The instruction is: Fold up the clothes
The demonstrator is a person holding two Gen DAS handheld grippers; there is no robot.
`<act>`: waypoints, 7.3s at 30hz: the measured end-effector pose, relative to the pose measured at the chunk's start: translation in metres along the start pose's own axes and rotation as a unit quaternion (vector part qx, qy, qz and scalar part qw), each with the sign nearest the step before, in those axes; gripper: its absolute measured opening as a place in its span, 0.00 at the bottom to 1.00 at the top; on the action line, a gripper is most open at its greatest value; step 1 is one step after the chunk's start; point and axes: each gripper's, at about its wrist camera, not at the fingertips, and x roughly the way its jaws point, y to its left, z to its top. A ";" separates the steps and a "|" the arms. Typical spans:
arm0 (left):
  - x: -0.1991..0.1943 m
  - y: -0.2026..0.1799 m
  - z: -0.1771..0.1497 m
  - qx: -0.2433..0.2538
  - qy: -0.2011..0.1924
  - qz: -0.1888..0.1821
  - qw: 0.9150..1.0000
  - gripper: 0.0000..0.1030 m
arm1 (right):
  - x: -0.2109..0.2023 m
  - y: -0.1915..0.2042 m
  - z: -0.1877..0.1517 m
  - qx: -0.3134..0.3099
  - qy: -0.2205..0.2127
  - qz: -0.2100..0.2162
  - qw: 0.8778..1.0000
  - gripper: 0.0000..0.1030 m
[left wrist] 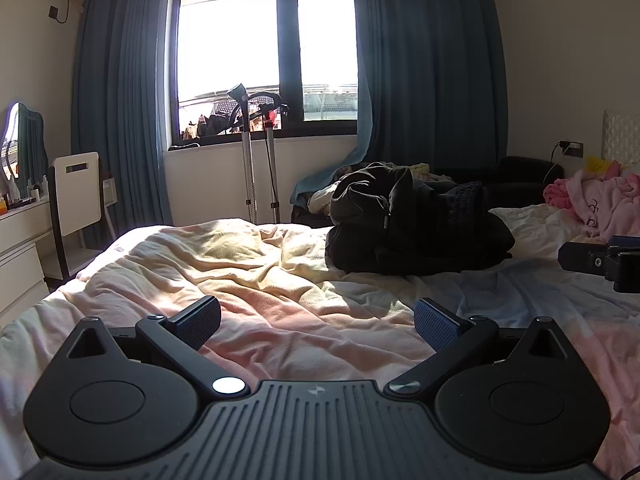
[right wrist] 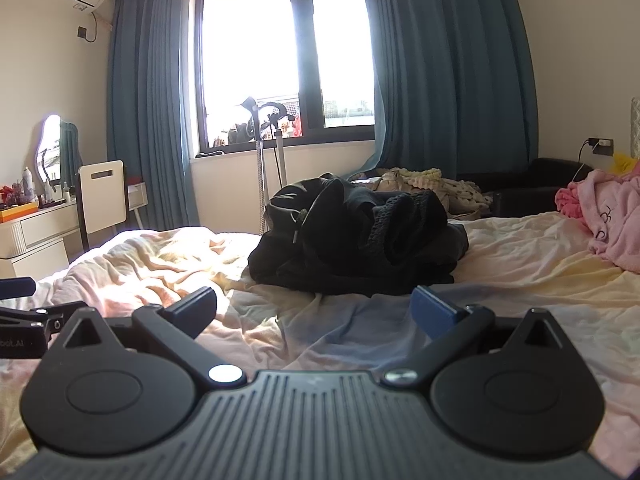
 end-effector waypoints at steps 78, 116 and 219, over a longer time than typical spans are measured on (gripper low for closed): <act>0.157 -0.106 0.025 0.163 0.020 -0.017 0.986 1.00 | 0.066 -0.088 0.005 0.127 0.078 -0.033 0.988 1.00; 0.164 -0.079 0.142 -0.029 -0.049 -0.116 0.992 0.16 | 0.088 -0.105 -0.027 0.120 0.072 -0.076 0.987 1.00; 0.147 0.435 0.041 -0.213 0.073 0.203 0.953 0.68 | 0.124 0.353 -0.035 -0.100 0.163 0.353 0.916 0.69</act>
